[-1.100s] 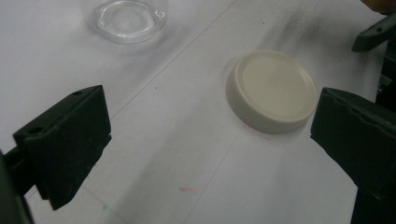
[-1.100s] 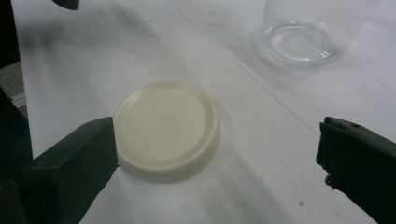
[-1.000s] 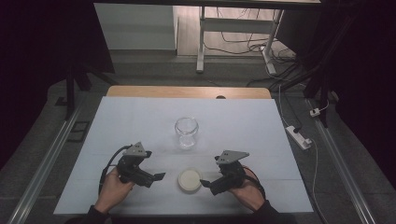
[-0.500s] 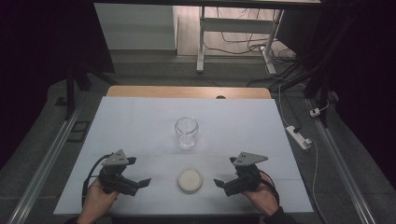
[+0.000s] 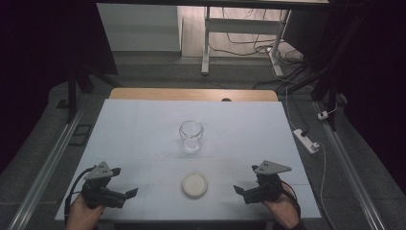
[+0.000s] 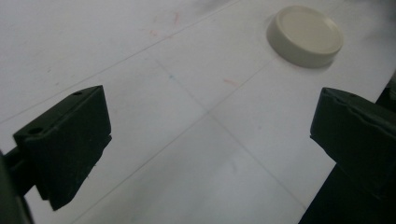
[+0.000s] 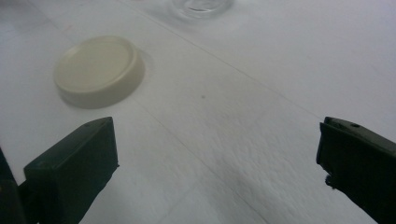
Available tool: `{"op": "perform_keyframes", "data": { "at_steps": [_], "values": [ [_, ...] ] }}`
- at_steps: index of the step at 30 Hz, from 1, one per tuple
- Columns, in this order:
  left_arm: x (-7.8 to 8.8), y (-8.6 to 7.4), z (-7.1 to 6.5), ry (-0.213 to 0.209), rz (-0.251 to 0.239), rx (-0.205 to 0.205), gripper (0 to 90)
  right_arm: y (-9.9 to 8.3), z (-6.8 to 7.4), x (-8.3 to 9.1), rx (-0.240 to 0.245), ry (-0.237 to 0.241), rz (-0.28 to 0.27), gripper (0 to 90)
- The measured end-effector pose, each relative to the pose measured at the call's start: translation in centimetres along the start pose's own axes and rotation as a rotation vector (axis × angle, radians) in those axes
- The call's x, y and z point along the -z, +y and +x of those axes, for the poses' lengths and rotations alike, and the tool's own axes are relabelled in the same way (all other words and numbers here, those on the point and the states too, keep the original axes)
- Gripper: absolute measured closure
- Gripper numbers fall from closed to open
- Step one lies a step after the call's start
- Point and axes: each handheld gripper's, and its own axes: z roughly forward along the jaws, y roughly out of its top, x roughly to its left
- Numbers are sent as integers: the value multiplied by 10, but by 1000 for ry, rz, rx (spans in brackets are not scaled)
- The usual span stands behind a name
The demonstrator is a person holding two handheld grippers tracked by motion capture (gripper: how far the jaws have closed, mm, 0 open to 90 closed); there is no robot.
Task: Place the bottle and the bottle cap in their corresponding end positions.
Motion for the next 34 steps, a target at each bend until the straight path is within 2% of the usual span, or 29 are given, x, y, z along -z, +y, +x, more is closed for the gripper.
{"op": "perform_keyframes", "data": {
  "at_steps": [10,16,21,27,34],
  "values": [
    [18,-26,8,35,-12,76,0,-20,-15,21,-82,-73,-1,0],
    [25,-40,12,78,7,96,0,-32,-21,30,-129,-102,9,0],
    [28,-47,12,98,20,116,0,-39,-24,37,-158,-113,20,0],
    [28,-55,10,121,65,128,0,-43,-23,44,-169,-121,33,0],
    [27,-55,9,132,78,131,0,-45,-23,45,-173,-127,57,0]
  ]
}}
